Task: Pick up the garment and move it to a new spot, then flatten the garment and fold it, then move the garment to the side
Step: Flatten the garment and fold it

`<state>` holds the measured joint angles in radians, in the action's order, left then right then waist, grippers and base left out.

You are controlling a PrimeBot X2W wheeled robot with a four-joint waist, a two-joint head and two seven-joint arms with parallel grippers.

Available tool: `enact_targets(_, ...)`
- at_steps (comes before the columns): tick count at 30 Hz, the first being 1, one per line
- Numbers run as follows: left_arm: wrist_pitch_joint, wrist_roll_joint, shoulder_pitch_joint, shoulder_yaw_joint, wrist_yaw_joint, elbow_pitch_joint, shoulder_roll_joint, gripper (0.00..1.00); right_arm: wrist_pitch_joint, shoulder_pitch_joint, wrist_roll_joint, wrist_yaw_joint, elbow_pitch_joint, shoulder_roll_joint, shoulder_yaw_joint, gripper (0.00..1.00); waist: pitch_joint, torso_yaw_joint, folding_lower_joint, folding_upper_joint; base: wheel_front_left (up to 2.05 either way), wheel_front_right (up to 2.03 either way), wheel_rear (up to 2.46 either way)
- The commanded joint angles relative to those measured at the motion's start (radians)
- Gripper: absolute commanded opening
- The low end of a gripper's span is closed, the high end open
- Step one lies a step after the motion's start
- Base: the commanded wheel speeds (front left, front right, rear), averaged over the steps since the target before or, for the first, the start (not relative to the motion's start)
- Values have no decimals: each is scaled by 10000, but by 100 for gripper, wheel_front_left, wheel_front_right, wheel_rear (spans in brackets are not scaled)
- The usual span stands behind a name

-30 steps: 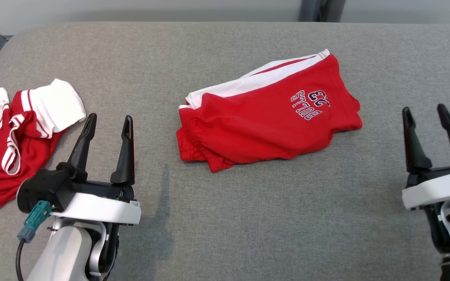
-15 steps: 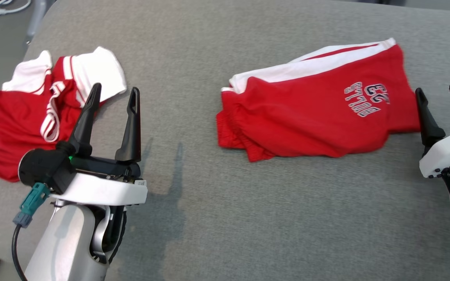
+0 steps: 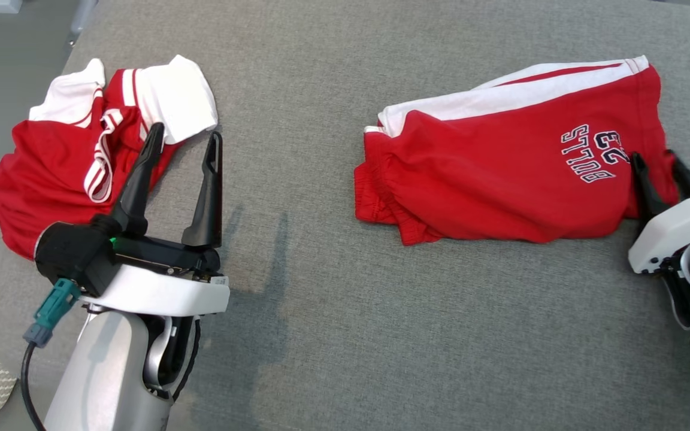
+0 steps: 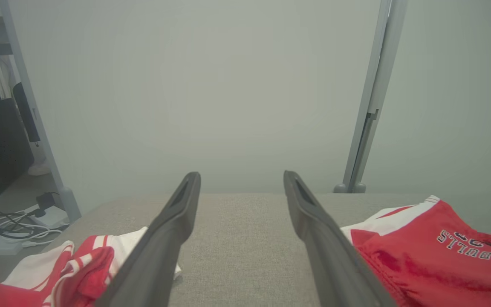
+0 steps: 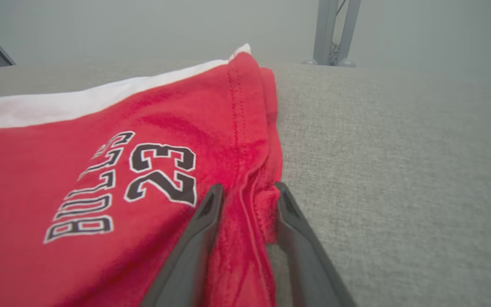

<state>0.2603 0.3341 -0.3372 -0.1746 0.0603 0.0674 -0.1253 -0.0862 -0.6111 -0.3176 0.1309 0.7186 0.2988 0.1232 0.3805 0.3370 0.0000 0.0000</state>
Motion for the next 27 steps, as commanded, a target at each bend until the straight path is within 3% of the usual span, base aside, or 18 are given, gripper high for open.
enact_targets(1,34,-149,52,71,64,24,24,100,-23,133,-168,-4,251,-125,193,0,-46,-95,0,0,0,0,0)
enact_targets(10,35,-358,441,143,260,67,145,100,-1065,809,-838,-5,-234,-348,550,0,-416,-798,0,0,0,0,0)
enact_targets(19,14,-336,970,237,161,-96,18,100,-1620,2689,-878,-5,-1650,-905,-243,0,-898,-1612,0,0,0,0,0)
enact_targets(27,-379,-276,1380,185,20,-633,-126,100,-1393,3837,-540,-5,-2959,-1297,-1079,0,-1040,-2162,0,0,0,0,0)
